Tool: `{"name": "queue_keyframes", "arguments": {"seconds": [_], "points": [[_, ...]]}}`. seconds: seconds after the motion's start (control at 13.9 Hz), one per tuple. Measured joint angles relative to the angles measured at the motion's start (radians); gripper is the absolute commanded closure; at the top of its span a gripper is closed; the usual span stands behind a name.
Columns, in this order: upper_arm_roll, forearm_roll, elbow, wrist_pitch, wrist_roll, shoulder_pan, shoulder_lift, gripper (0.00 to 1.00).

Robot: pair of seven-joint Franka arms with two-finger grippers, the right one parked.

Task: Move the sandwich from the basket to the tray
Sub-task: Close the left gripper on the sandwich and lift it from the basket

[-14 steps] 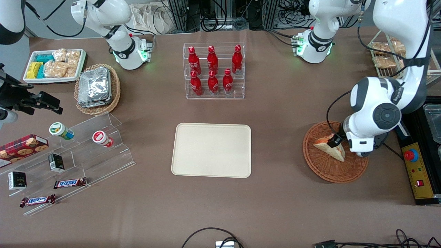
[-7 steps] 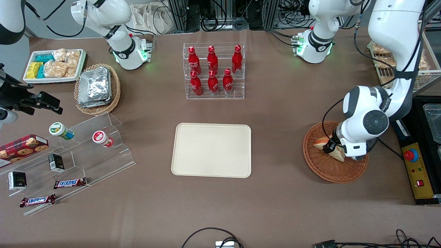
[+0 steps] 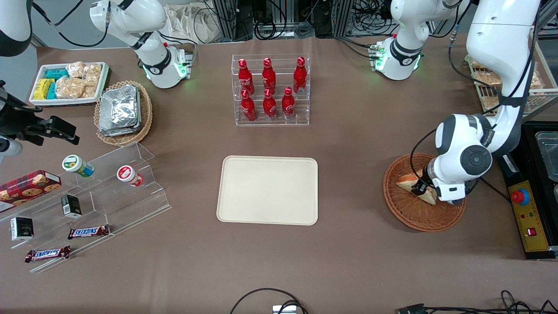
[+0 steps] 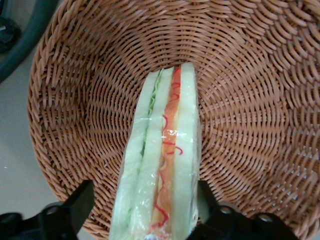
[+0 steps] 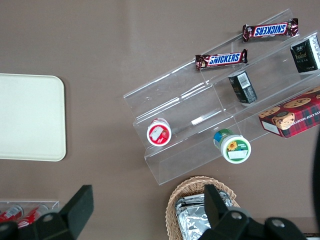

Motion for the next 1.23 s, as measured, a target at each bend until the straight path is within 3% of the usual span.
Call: {"name": "queue_keyframes", "arguments": {"seconds": [0.14, 0.65, 0.94, 1.23], "points": [[0.000, 0.014, 0.003, 0.006, -0.019, 0.000, 0.009, 0.98], [-0.001, 0.021, 0.027, -0.019, -0.022, -0.001, -0.001, 1.00], [-0.040, 0.022, 0.180, -0.270, -0.018, -0.002, -0.057, 1.00], [-0.179, 0.022, 0.373, -0.500, 0.081, -0.008, -0.080, 1.00]]}}
